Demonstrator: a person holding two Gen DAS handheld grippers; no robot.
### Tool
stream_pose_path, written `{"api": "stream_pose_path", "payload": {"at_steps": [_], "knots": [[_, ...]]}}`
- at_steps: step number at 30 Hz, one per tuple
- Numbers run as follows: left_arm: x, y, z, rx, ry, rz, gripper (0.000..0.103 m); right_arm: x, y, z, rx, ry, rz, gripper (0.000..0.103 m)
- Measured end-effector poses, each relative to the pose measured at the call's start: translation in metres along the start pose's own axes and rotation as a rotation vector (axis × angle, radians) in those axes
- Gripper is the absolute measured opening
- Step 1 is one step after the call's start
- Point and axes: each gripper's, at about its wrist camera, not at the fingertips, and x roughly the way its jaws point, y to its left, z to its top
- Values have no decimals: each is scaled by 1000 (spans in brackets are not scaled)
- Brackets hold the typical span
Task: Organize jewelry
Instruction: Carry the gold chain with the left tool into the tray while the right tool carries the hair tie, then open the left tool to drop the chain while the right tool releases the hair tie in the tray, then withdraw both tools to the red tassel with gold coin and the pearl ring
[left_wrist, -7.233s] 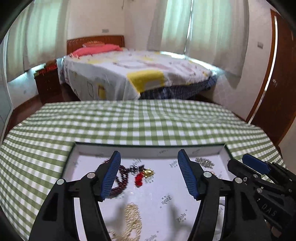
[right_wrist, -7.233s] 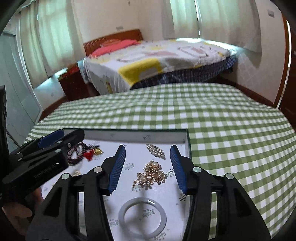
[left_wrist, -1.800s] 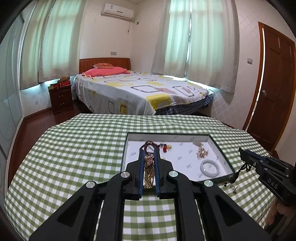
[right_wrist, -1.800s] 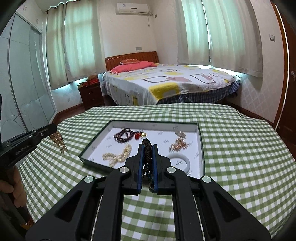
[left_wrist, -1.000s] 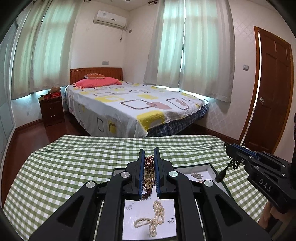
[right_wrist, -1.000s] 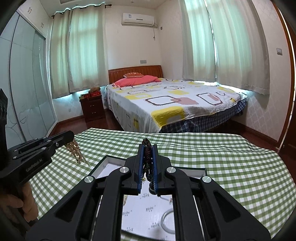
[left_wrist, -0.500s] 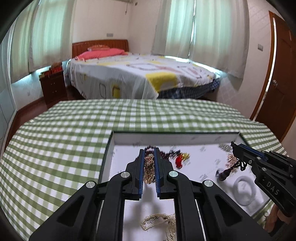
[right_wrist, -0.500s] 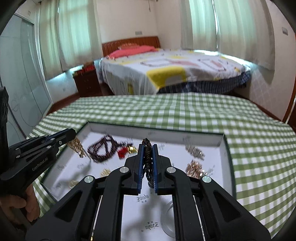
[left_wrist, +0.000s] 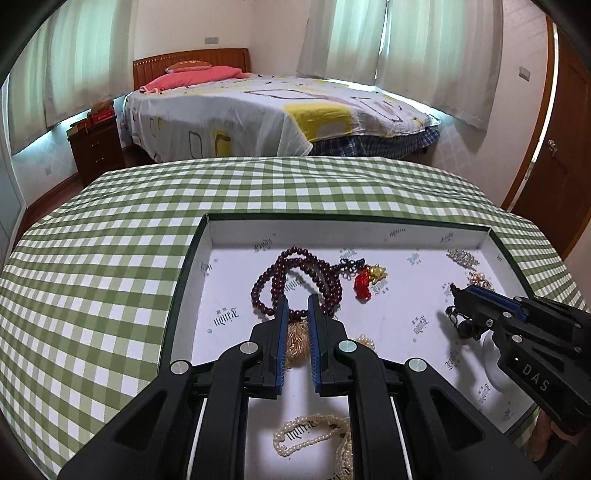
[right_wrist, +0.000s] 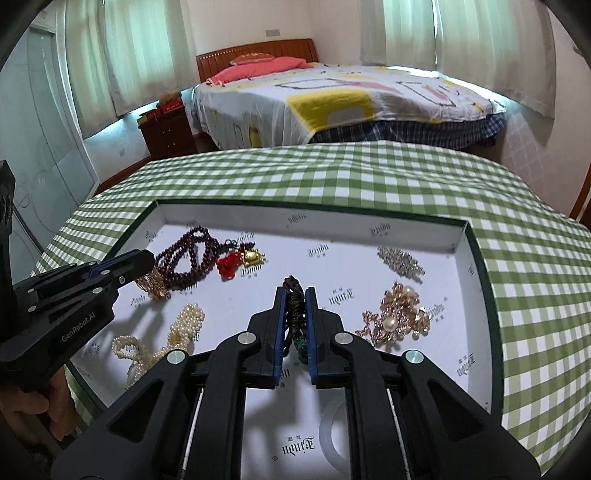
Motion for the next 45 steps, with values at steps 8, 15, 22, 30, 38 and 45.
{"api": "stream_pose_path", "payload": {"at_steps": [8, 15, 22, 30, 38, 45], "knots": [[2, -2, -4, -4, 20, 3, 18, -7, -2, 0, 2, -23, 0, 31], [-15, -6, -5, -1, -25, 14, 47, -35, -5, 0, -3, -76, 1, 38], [-45, -14, -12, 27, -87, 19, 56, -64, -12, -7, 10, -114, -7, 40], [-73, -25, -30, 25, -106, -7, 58, -88, -16, -31, 32, -110, -29, 40], [-90, -31, -61, 3, -89, -15, 58, -107, -22, -64, 58, -100, -57, 40], [-102, -43, -86, 15, -70, -19, 58, -120, -26, -93, 69, -81, -77, 40]]}}
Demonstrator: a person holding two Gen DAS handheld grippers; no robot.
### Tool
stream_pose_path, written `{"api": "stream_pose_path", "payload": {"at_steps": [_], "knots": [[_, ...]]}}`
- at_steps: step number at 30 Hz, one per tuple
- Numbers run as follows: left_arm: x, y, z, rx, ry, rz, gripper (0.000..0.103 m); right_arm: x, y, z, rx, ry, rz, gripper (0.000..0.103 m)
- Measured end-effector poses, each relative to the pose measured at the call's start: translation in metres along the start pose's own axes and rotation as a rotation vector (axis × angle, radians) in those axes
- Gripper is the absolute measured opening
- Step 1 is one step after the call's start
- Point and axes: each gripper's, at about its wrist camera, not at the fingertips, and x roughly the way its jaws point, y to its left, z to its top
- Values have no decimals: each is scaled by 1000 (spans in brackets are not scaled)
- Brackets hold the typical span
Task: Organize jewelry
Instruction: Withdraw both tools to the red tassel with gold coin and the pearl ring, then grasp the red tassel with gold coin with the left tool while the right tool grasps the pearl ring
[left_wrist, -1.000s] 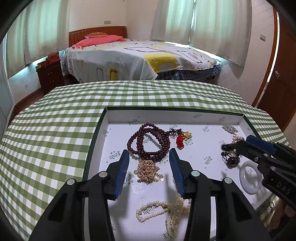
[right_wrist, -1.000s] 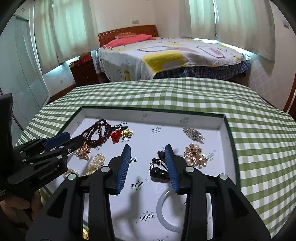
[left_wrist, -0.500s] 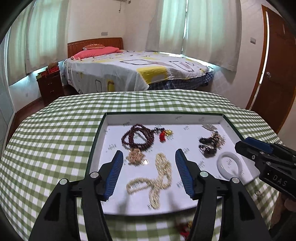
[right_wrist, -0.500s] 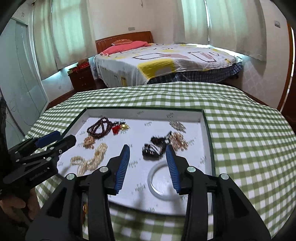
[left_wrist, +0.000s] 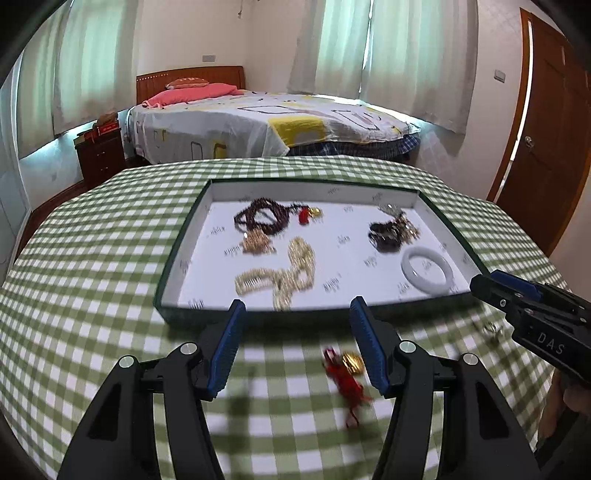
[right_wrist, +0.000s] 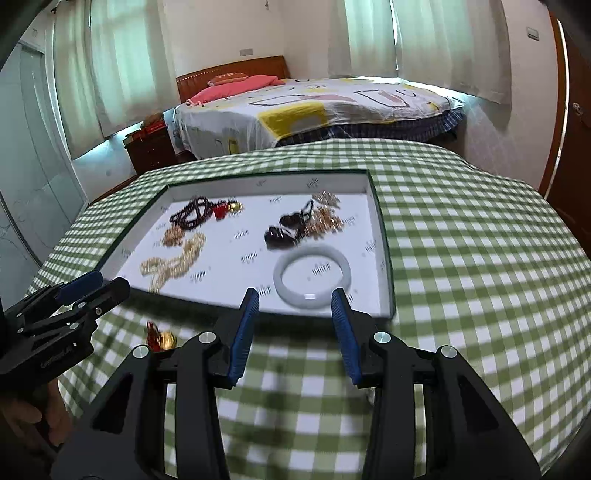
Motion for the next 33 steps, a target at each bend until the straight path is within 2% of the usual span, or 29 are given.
{"api": "stream_pose_path", "payload": {"at_steps": [6, 18, 22, 24, 25, 26, 33], "knots": [[-2, -14, -21, 20, 35, -18, 57, -9, -8, -21, 22, 19, -6, 40], [17, -28, -35, 46, 90, -16, 56, -13, -23, -39, 48, 38, -34, 40], [24, -29, -38, 55, 116, -21, 44, -14, -30, -40, 60, 35, -49, 40], [24, -27, -38, 53, 115, -30, 28, -13, -32, -41, 67, 36, -58, 41], [24, -26, -39, 64, 112, -23, 24, -12, -34, -41, 72, 38, -65, 42], [24, -26, -39, 72, 111, -18, 13, -11, -36, -41, 76, 39, -69, 45], [19, -15, -40, 63, 111, -29, 10, -5, -42, -42, 80, 55, -93, 45]]}}
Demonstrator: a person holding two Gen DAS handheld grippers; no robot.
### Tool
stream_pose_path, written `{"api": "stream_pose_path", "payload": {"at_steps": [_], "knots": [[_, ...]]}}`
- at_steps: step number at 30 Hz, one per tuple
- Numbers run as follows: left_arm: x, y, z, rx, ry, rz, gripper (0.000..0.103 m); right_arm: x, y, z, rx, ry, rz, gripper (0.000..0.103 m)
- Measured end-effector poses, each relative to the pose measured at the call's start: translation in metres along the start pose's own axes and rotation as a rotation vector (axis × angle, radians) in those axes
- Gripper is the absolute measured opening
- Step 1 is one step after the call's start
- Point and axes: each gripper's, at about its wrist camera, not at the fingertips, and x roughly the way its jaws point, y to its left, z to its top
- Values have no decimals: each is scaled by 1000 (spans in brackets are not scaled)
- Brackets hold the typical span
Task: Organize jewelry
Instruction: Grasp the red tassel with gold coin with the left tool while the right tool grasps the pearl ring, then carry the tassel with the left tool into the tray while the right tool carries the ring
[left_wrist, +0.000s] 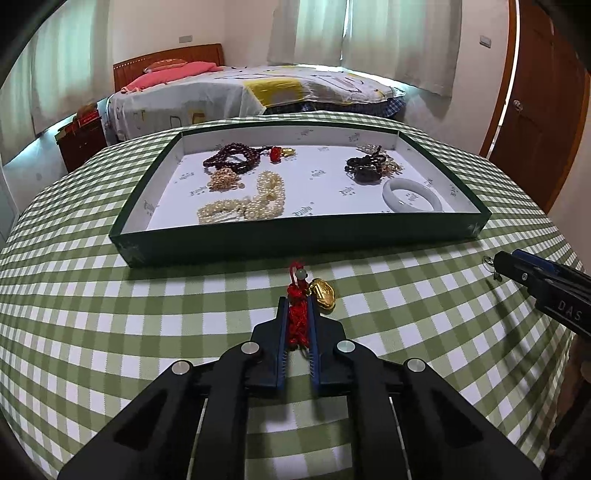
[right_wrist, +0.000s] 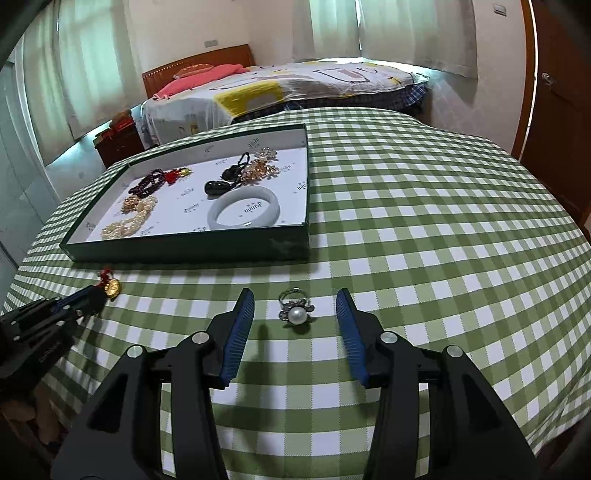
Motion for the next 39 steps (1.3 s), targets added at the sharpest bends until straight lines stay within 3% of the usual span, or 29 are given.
{"api": "stream_pose_path", "payload": {"at_steps": [20, 30, 39], "knots": [[-4, 13, -1, -24, 3, 17, 10, 14, 15, -2, -53, 22, -6, 43], [-3, 13, -1, -24, 2, 18, 10, 14, 14, -2, -60, 18, -9, 21], [-12, 12, 2, -23, -29, 17, 10, 8, 21, -4, -68, 2, 11, 21]]}}
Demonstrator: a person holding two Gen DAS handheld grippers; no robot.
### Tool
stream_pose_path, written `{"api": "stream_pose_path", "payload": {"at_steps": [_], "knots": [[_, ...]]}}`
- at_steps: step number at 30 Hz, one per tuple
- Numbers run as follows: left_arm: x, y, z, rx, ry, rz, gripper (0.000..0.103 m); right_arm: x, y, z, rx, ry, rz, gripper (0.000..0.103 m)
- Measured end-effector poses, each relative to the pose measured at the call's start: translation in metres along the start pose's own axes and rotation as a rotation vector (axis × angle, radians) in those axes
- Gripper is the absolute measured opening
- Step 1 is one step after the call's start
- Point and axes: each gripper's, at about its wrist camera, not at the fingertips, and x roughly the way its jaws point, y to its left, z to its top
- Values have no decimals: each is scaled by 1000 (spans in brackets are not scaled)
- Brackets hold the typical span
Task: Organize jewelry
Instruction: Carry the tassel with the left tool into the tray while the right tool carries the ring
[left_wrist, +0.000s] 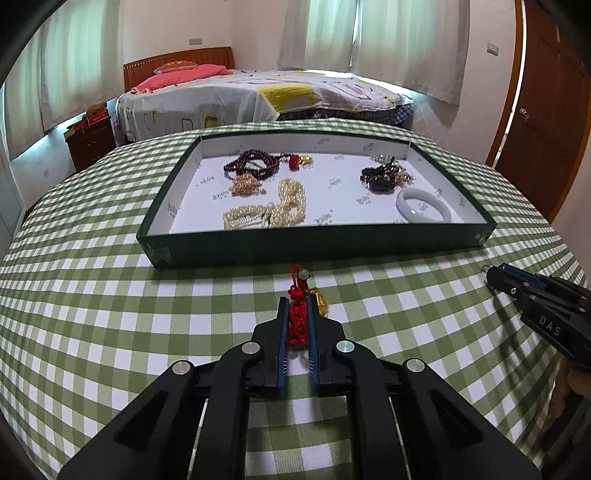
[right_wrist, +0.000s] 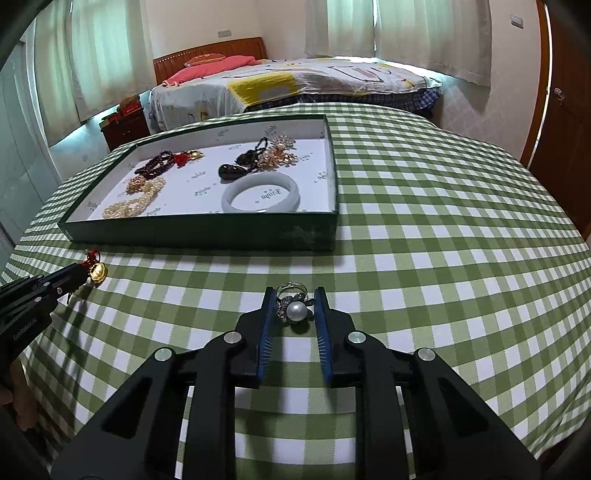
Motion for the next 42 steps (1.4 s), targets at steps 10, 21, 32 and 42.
{"api": "stream_pose_path", "payload": {"at_steps": [10, 21, 32, 42], "knots": [[-33, -4, 23, -5, -94, -25, 10, -26, 16, 23, 0, -69, 70, 21], [-46, -8, 69, 0, -200, -42, 10, -32, 48, 67, -45, -151, 139, 21], [-18, -18, 113, 12, -250, -51, 10, -8, 68, 113, -73, -199, 163, 21], [43, -10, 87, 8, -93, -46, 10, 55, 71, 91, -81, -52, 168, 21]]}}
